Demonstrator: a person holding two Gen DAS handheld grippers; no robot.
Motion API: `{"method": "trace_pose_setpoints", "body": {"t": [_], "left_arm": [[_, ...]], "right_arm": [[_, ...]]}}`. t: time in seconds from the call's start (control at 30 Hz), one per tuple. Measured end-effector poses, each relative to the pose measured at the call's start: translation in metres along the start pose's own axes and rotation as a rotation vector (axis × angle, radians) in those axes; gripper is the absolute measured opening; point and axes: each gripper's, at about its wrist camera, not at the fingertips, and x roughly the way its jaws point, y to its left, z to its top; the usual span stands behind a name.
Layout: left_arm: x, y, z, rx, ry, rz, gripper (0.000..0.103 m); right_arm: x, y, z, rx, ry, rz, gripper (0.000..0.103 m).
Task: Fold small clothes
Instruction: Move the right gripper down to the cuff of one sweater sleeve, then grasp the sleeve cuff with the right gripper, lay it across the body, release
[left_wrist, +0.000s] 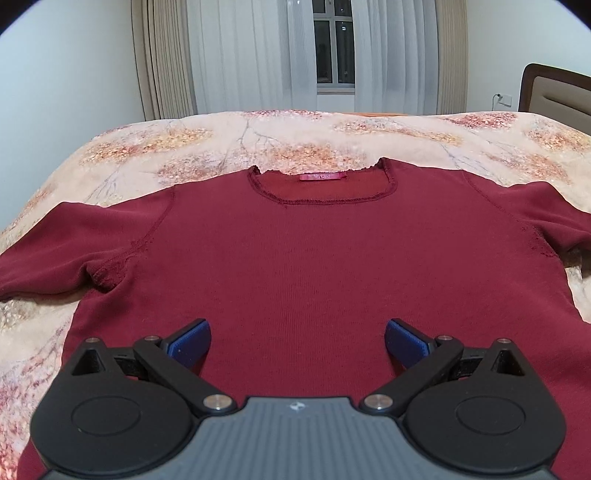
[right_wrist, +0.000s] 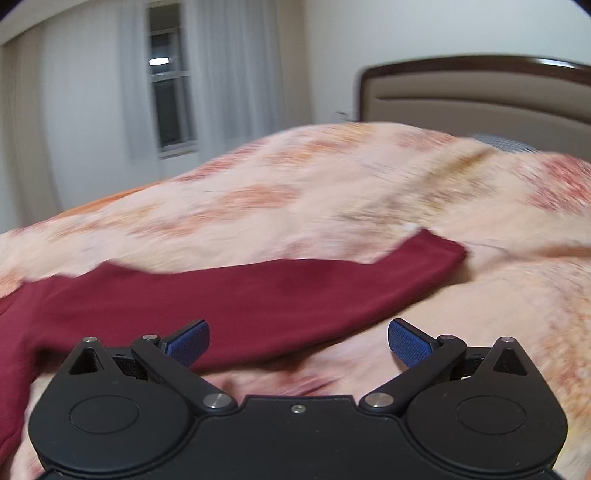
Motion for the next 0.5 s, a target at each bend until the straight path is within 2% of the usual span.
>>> {"method": "trace_pose_setpoints", "body": {"t": [0.13, 0.23, 0.33, 0.4, 0.43, 0.5], "left_arm": [[0.004, 0.002, -0.002, -0.006, 0.018, -0.004, 0.103], [0.004, 0.001, -0.003, -0.005, 0.024, -0.002, 0.103], [0.006, 0.001, -0.003, -0.005, 0.028, -0.001, 0.103], [0.007, 0.001, -0.003, -0.005, 0.030, 0.000, 0.103], [0.007, 0.001, -0.003, -0.005, 0.032, 0.000, 0.103], [0.007, 0.002, -0.002, -0.007, 0.035, -0.003, 0.103]], "right_arm": [[0.016, -0.026, 0.009, 0.137, -0.004, -0.029, 0.102], [0.023, -0.035, 0.014, 0.204, -0.021, -0.060, 0.094], [0.029, -0.038, 0.016, 0.240, -0.023, -0.111, 0.080], [0.031, -0.036, 0.017, 0.230, -0.021, -0.153, 0.062], [0.032, -0.035, 0.017, 0.218, -0.021, -0.167, 0.058], [0.034, -0.033, 0.017, 0.203, -0.020, -0.198, 0.041]]}}
